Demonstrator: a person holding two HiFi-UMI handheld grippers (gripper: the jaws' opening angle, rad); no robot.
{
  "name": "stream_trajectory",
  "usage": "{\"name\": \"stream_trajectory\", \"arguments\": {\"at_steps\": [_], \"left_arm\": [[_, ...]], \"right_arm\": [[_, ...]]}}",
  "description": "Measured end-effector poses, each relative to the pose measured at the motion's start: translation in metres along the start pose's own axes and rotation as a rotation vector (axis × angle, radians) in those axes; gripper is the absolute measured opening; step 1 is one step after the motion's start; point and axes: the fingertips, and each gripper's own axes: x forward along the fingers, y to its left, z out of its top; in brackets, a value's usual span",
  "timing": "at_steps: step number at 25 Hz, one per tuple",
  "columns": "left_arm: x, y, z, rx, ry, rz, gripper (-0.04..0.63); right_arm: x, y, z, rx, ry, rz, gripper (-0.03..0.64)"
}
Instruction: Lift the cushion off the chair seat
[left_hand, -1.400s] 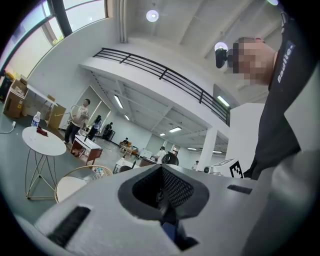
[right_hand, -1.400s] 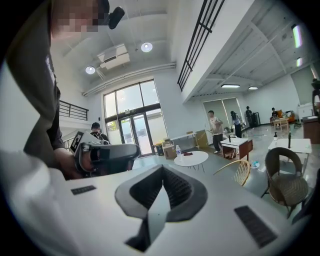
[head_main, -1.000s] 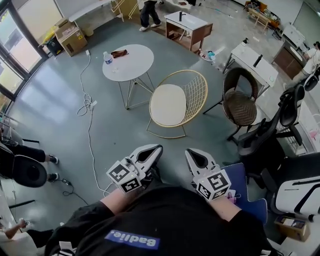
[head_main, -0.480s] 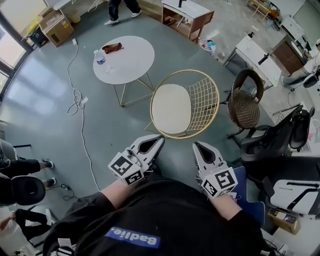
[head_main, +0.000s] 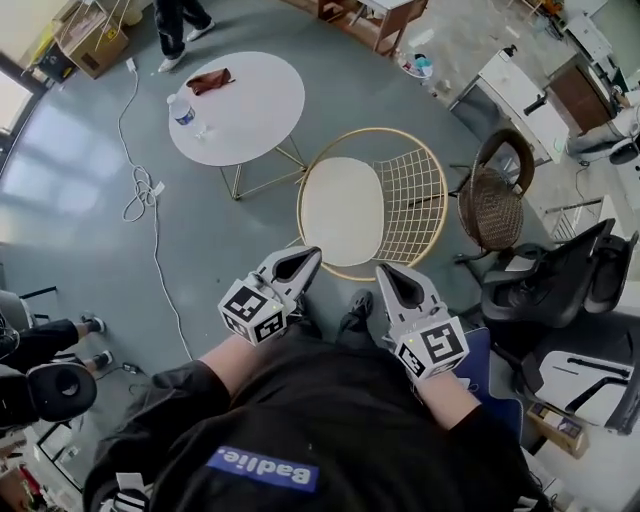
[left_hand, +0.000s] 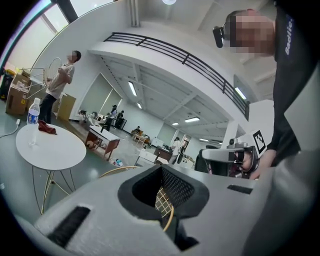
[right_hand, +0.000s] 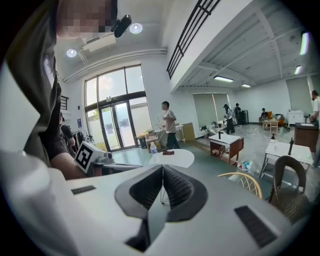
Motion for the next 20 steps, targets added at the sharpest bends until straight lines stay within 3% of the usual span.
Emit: {"name": "stream_trajectory", "arguments": {"at_steps": [6, 10, 18, 20], "left_arm": [[0.028, 0.044, -0.045, -0.039, 0.066, 0.127, 0.015], [0.044, 0.077, -0.083, -0.115, 0.078, 0.2, 0.017], [0.067, 0.153, -0.169, -0.19, 0.145, 0.307, 0.022], [0.071, 0.171, -0.19, -0.211, 0.172, 0.325, 0.093]], "right_arm": [[0.024, -0.024, -0.025, -0.012, 0.07, 0.085, 0.028], [0.038, -0.04, -0.044, -0.025, 0.116, 0.143, 0.028], [0.068, -0.069, -0.087, -0.014, 0.189, 0.179, 0.028], [0.075, -0.072, -0.096, -0.009, 0.202, 0.183, 0.028]]}}
